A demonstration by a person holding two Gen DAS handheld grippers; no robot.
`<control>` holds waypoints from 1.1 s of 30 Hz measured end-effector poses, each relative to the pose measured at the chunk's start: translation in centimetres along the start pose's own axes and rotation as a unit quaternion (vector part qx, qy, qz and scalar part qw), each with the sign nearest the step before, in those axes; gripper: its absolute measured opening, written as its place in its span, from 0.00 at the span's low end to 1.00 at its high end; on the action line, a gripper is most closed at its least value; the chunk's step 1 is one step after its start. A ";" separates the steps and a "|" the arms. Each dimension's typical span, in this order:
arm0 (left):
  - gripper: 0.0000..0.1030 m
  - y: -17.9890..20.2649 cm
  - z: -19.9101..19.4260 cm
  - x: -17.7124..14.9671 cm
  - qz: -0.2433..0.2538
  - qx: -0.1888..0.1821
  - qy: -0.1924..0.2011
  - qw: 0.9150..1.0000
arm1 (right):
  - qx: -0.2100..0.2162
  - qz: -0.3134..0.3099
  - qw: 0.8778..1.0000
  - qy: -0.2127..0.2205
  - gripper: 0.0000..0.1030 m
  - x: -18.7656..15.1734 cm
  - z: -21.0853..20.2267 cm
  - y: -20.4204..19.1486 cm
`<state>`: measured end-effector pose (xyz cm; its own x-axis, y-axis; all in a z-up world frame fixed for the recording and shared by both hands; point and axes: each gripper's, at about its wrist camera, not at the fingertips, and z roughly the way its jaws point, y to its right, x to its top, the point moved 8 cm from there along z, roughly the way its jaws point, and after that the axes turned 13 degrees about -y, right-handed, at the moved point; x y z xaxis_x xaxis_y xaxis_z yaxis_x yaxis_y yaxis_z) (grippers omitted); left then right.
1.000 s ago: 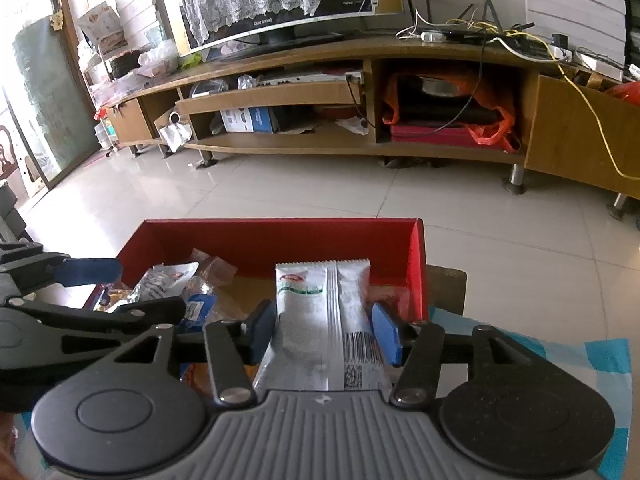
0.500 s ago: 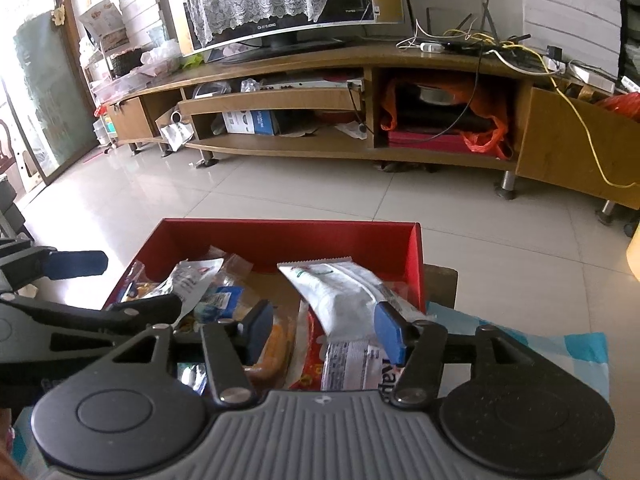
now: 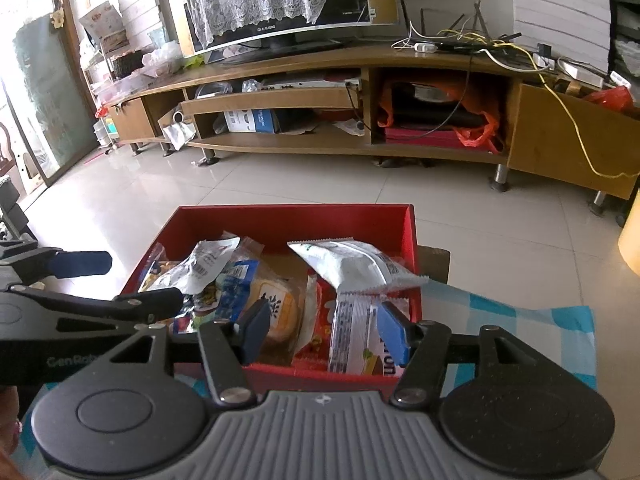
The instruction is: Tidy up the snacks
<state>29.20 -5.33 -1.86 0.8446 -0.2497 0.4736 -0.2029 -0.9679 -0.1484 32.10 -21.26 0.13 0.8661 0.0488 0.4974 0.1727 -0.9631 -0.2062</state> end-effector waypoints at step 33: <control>0.86 2.0 -2.2 -10.3 -0.005 -0.013 -0.046 0.999 | 0.009 0.057 0.997 -0.054 0.61 -11.2 -3.4 -0.7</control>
<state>19.02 -4.80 -5.08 0.8884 -0.2372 0.3931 -0.2062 -0.9711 -0.1201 20.70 -22.05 -2.49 0.9259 -0.0308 0.3765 0.0784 -0.9594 -0.2711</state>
